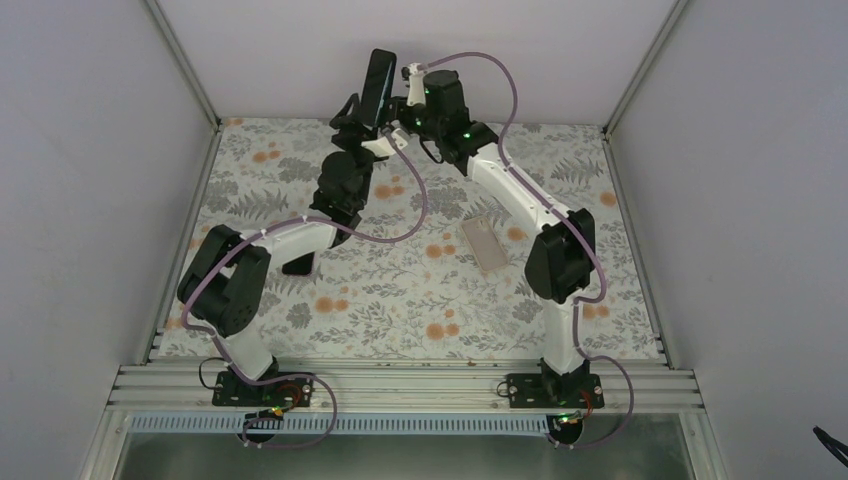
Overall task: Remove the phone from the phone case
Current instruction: Remove the phone case from the phone.
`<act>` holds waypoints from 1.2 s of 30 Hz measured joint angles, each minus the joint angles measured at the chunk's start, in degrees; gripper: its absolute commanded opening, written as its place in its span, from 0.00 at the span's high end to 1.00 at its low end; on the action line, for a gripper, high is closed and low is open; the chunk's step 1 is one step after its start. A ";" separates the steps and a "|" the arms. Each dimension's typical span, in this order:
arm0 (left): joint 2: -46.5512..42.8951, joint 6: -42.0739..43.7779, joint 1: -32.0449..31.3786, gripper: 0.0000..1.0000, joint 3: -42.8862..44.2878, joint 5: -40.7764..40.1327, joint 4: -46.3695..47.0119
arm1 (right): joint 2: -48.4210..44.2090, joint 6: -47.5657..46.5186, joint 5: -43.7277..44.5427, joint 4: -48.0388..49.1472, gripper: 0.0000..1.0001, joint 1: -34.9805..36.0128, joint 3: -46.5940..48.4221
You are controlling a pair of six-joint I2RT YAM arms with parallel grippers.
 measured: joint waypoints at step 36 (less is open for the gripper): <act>-13.51 -14.99 2.05 0.98 3.23 12.59 -35.71 | -12.26 -12.28 6.67 -0.55 0.97 -5.79 -18.51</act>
